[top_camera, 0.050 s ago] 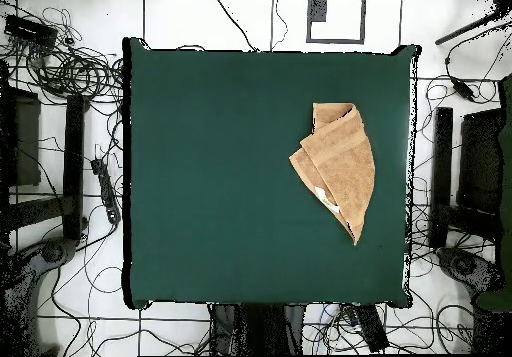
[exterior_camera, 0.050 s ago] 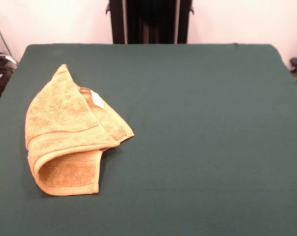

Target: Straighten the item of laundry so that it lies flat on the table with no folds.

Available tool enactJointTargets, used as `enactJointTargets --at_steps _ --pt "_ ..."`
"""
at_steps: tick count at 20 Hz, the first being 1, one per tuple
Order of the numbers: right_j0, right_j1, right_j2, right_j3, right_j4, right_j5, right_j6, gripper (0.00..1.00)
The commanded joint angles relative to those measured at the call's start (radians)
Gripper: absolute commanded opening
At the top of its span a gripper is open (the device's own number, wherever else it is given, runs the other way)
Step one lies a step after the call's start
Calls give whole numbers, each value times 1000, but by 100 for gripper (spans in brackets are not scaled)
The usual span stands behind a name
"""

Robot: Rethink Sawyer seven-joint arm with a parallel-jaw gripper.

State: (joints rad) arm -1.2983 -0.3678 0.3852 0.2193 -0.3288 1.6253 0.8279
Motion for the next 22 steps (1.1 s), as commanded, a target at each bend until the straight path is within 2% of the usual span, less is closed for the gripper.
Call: enactJointTargets --at_steps 1,5,10,14,18,22 --pt "74 -61 -21 305 82 -83 107 100" --pt "66 -123 -30 474 174 -128 94 100" --pt "79 -241 -97 700 200 -355 201 100" --pt "98 -306 -132 823 218 -466 259 100" --pt "107 -381 -131 950 214 -633 184 100" --pt "124 -414 -152 1014 230 -708 253 100"
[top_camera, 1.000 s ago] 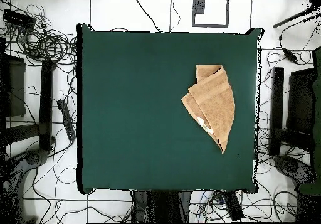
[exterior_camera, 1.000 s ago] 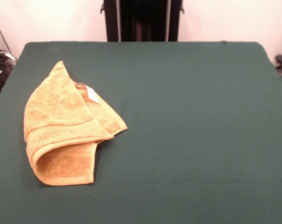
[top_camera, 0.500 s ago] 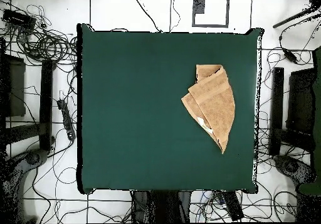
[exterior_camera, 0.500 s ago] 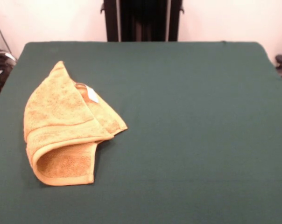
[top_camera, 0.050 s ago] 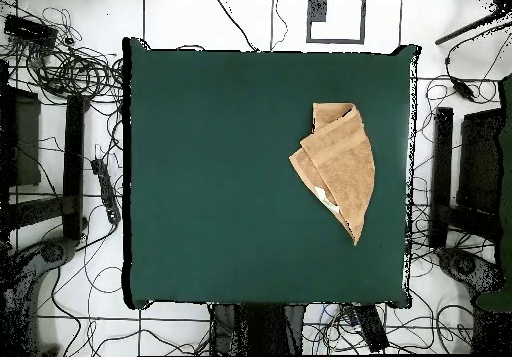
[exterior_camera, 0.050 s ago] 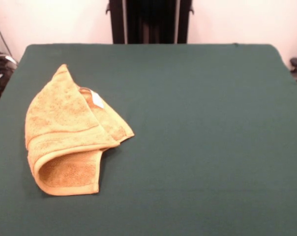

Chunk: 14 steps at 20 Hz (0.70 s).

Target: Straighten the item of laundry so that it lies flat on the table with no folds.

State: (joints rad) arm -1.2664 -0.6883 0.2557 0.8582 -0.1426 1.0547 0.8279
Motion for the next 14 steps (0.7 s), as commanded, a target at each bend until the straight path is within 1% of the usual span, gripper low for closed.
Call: enactJointTargets --at_steps 1,4,7,12,14 --pt "98 -99 -30 385 49 -143 269 100" --pt "118 -112 -50 386 64 -110 269 100" --pt "137 -126 -63 375 81 -40 245 100" --pt "169 -185 -100 381 77 6 197 100" --pt "166 -192 -106 334 91 97 185 100"
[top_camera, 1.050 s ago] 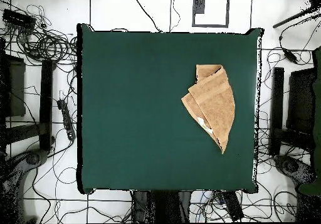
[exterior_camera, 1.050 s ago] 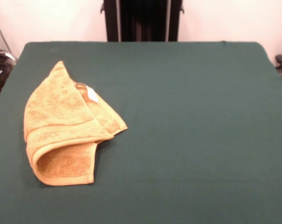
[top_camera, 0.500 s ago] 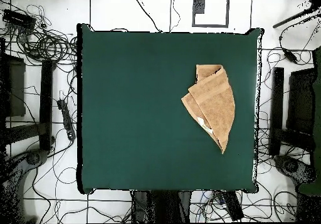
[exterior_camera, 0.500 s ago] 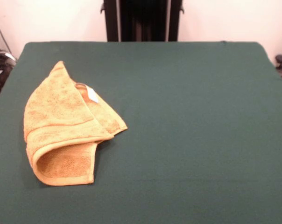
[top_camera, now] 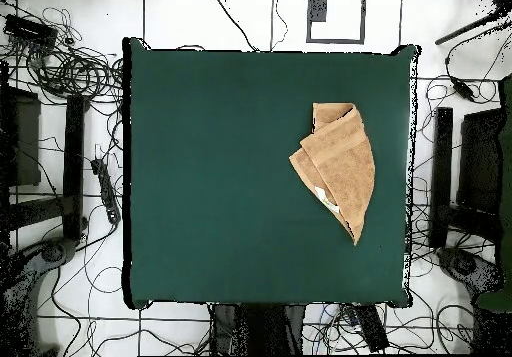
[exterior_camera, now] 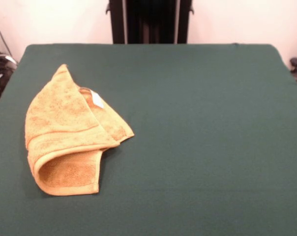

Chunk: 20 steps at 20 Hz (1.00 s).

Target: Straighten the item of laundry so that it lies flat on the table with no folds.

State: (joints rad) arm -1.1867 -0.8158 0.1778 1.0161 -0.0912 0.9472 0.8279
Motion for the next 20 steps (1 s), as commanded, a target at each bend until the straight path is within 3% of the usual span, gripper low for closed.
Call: enactJointTargets --at_steps 1,3,7,9,15,18,20 --pt "83 -62 -27 129 41 264 173 100" --pt "69 -37 -21 -8 37 412 165 100" --pt "61 83 24 -469 -58 781 135 100" --pt "61 114 40 -606 -87 886 150 100" --pt "38 137 92 -780 -99 1057 194 100" --pt "27 156 112 -869 -199 1059 134 100" --pt "14 167 175 -912 -302 1072 73 100"
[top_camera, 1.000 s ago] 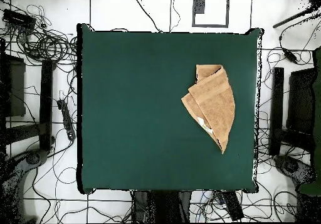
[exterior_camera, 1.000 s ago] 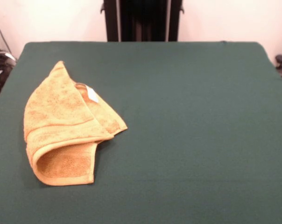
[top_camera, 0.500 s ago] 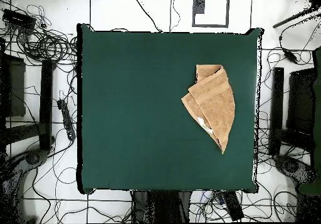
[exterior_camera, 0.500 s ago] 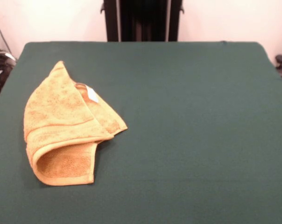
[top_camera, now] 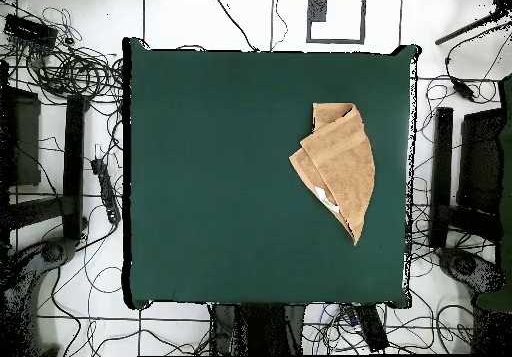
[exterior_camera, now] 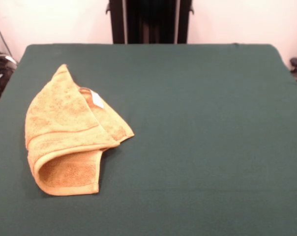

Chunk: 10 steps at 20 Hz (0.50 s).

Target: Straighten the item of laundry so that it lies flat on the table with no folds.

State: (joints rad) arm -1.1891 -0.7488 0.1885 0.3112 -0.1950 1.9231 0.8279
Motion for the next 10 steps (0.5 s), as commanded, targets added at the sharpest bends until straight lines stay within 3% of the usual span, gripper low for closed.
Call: enactJointTargets --at_steps 1,4,8,10 --pt "6 95 222 -219 -269 107 28 100" --pt "-45 48 530 -222 -588 139 -135 100" --pt "-177 -14 1184 -210 -1184 229 -274 100" --pt "-229 -2 1481 -225 -1403 249 -286 100"
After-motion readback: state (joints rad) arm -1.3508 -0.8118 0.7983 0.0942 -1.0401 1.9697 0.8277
